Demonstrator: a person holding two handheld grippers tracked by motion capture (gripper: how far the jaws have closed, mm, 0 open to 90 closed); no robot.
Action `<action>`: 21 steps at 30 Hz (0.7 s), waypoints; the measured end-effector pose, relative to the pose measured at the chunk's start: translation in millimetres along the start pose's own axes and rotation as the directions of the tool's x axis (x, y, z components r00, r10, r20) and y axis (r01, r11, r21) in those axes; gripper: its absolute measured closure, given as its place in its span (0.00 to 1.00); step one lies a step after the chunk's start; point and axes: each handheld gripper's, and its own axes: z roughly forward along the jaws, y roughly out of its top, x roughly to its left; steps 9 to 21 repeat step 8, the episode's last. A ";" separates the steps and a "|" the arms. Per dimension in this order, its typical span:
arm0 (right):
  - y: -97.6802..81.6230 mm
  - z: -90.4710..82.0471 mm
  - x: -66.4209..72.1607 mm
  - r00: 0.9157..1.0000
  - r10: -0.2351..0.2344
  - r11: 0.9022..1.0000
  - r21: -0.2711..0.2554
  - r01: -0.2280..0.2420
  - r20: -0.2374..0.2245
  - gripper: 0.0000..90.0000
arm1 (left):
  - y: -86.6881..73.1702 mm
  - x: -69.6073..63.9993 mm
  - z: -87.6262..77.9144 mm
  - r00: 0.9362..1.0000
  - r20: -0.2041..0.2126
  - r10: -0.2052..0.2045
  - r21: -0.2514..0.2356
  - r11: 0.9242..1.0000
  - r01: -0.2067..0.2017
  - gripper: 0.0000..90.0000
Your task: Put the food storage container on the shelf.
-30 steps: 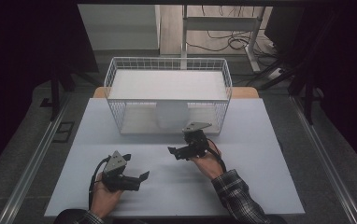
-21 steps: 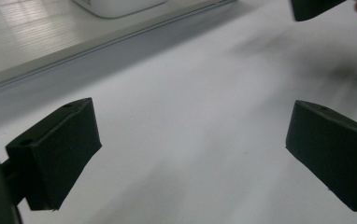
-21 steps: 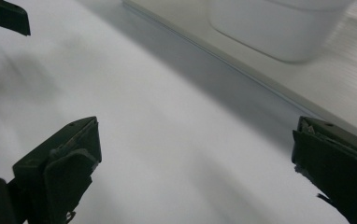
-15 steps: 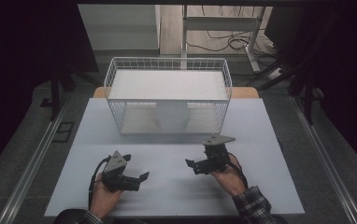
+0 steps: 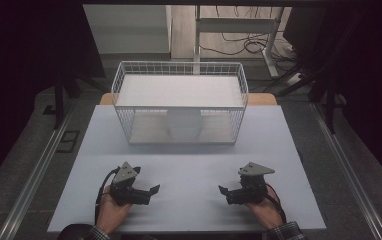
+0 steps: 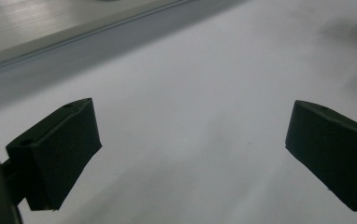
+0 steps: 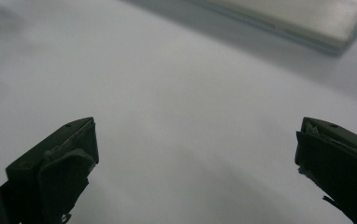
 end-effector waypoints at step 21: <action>-12.7 8.1 -1.8 1.000 -0.004 0.995 0.101 0.001 0.030 0.00 | -0.6 0.4 4.6 1.000 0.001 -0.022 0.041 0.999 0.022 0.01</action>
